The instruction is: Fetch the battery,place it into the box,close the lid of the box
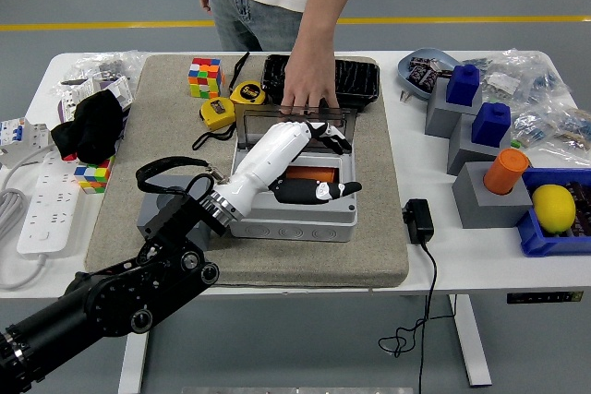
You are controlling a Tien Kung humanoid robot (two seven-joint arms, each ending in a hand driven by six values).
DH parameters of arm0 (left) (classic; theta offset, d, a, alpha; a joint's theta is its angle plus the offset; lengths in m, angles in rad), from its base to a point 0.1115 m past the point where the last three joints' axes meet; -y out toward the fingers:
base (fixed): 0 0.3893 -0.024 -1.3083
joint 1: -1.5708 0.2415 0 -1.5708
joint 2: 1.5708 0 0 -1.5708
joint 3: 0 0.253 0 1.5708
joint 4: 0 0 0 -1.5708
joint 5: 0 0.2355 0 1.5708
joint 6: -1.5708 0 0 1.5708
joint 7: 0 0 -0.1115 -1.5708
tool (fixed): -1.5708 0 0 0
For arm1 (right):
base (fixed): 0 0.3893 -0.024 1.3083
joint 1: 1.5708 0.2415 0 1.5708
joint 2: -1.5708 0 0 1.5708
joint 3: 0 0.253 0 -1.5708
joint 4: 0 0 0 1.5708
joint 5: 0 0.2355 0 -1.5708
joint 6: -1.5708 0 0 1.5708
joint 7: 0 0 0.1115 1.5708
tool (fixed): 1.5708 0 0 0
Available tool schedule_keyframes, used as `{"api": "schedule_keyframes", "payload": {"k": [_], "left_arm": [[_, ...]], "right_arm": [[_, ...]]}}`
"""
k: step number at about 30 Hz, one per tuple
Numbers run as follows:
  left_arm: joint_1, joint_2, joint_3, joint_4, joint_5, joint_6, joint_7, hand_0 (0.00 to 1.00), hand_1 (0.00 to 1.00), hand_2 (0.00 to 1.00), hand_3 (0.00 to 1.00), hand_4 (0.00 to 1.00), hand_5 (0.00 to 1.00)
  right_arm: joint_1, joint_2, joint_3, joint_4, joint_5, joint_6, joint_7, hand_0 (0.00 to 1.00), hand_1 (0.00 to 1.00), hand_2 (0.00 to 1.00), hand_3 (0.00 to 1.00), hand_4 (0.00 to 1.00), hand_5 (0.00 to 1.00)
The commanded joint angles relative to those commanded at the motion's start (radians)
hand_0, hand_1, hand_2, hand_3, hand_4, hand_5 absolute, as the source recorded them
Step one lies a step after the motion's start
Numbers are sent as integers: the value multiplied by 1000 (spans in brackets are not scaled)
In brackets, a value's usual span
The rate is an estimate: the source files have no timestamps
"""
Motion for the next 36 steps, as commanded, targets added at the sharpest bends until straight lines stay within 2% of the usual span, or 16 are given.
{"api": "schedule_keyframes", "payload": {"k": [3, 4, 8, 10, 11, 13, 16, 17, 20, 22, 23, 26, 28, 29, 36], "left_arm": [[7, 14, 1, -56, -6, 9, -10, 347, 257, 332, 474, 965, 650], [7, 16, 1, -69, -8, 10, -12, 287, 155, 220, 372, 967, 654], [6, 24, -3, -129, -32, 20, -27, 287, 155, 220, 372, 967, 654], [3, 22, -10, -151, -51, 50, -54, 287, 155, 220, 372, 967, 654], [1, 21, -15, -157, -59, 66, -69, 363, 340, 350, 422, 969, 668], [-3, 16, -27, -159, -58, 89, -87, 363, 340, 350, 422, 969, 668], [-12, 9, -48, -147, -24, 92, -80, 363, 340, 350, 422, 969, 668], [-17, 8, -57, -138, -3, 81, -64, 672, 677, 622, 574, 970, 671], [-29, 5, -80, -111, 63, 41, -8, 672, 677, 622, 574, 970, 671], [-36, 5, -96, -94, 121, -1, 47, 672, 677, 622, 574, 970, 671], [-38, 5, -102, -87, 150, -21, 71, 998, 998, 964, 871, 998, 901], [-40, 10, -128, -70, 217, -97, 145, 998, 998, 964, 871, 998, 901], [-38, 12, -139, -67, 236, -140, 173, 998, 998, 964, 871, 998, 901], [-37, 13, -143, -67, 247, -154, 186, 998, 998, 998, 998, 998, 998], [-36, 13, -152, -70, 311, -177, 252, 998, 998, 998, 998, 998, 998]], "right_arm": [[-1, 1, 2, 0, 0, 0, 0, 815, 783, 743, 749, 981, 654], [-1, 1, 2, 0, 0, 0, 0, 814, 783, 742, 750, 981, 654], [-1, 1, 3, 0, 0, 1, 0, 814, 783, 742, 750, 981, 654], [0, 1, 2, 1, 1, 2, 0, 814, 783, 742, 750, 981, 654], [0, 1, 2, 1, 1, 2, -1, 813, 783, 743, 751, 981, 655], [1, 1, 1, 1, 1, 3, -1, 813, 783, 743, 751, 981, 655], [1, 2, 0, 0, 2, 2, -1, 813, 783, 743, 751, 981, 655], [1, 2, -1, 0, 3, 3, -1, 814, 783, 742, 747, 980, 655], [1, 1, -3, -1, 4, 2, -1, 814, 783, 742, 747, 980, 655], [2, 1, -3, -1, 4, 2, -1, 814, 783, 742, 747, 980, 655], [2, 1, -4, -1, 5, 3, -1, 814, 781, 742, 749, 980, 655], [1, 1, -5, 0, 8, 4, 0, 814, 781, 742, 749, 980, 655], [0, 1, -6, 0, 9, 5, 0, 814, 781, 742, 749, 980, 655], [0, 1, -7, -1, 9, 5, 0, 813, 782, 742, 750, 980, 655], [0, 0, -10, 0, 8, 5, 0, 814, 781, 741, 748, 981, 655]]}}
